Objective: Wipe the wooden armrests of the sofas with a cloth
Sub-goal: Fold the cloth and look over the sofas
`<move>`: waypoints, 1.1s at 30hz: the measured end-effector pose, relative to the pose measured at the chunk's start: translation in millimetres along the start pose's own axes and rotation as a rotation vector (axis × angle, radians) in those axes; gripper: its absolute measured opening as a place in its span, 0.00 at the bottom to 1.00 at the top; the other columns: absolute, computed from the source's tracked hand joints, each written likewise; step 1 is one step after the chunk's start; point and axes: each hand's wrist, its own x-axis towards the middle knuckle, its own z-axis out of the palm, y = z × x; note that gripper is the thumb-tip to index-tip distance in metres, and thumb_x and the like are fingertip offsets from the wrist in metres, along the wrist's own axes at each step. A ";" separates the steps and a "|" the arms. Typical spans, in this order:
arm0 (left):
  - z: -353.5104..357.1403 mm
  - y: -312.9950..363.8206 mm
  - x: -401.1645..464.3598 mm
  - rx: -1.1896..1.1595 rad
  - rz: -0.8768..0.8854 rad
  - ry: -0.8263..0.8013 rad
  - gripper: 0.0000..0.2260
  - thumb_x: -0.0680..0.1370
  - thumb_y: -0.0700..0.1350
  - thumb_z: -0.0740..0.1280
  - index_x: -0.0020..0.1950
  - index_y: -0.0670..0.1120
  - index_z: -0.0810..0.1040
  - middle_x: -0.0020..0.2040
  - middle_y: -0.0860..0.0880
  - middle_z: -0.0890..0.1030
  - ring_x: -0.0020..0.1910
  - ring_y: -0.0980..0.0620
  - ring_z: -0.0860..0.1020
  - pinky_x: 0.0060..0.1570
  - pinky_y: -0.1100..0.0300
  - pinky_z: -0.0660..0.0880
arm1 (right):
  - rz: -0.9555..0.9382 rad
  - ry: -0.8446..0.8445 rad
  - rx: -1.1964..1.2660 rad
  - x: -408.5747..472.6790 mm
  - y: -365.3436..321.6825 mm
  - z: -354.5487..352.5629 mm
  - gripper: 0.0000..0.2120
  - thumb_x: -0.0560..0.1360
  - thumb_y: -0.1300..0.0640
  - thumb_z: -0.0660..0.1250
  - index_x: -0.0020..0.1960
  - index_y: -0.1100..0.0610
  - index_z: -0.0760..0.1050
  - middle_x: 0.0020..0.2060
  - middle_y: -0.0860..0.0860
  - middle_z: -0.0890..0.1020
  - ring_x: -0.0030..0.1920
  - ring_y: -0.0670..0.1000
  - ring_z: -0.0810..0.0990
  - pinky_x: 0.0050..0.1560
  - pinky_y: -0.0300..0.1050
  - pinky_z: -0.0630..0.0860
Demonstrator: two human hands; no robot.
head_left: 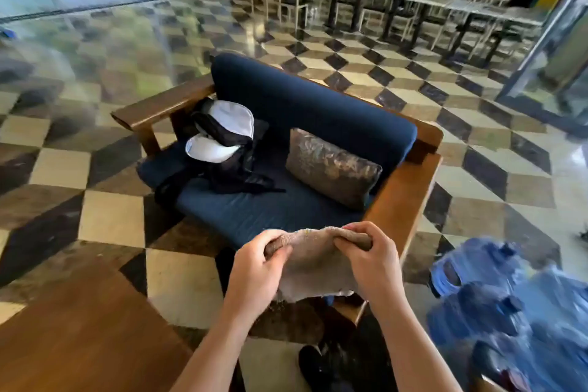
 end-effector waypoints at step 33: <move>-198.1 -221.7 72.6 -0.024 -0.989 0.623 0.10 0.73 0.46 0.67 0.51 0.57 0.82 0.50 0.61 0.80 0.48 0.61 0.79 0.48 0.61 0.78 | -0.449 -1.702 -0.607 139.3 -73.4 521.8 0.07 0.77 0.62 0.73 0.54 0.52 0.82 0.47 0.47 0.85 0.48 0.44 0.83 0.47 0.33 0.78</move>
